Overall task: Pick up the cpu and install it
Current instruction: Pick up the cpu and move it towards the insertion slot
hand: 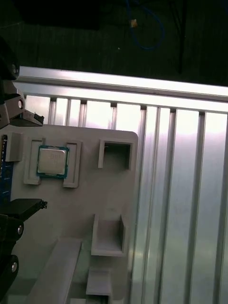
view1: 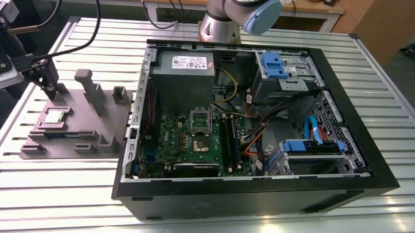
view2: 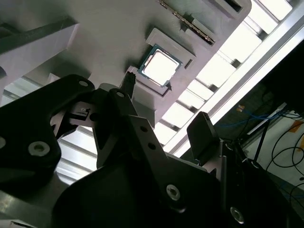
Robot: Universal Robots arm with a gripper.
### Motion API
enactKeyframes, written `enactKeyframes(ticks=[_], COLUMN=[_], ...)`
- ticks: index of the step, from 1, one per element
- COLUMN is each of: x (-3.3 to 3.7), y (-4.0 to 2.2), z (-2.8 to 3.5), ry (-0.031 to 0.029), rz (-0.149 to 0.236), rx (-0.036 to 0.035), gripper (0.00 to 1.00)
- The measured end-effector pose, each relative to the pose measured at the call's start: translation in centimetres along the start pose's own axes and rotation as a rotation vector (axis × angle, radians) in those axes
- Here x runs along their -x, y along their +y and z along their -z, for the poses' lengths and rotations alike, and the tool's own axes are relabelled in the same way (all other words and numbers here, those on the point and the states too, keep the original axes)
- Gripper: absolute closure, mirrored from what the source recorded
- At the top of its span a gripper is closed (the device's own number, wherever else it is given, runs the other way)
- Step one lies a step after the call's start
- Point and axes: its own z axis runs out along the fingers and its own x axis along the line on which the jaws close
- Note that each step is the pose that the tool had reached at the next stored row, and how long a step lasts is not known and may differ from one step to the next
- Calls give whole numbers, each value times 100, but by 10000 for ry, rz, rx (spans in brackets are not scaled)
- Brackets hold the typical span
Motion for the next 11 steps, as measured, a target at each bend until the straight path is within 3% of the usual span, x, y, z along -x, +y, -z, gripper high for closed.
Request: enactKeyframes(ticks=[11], x=[0], y=[-1], z=[-28], ry=[1], rz=[0], rx=[-1], gripper=[29])
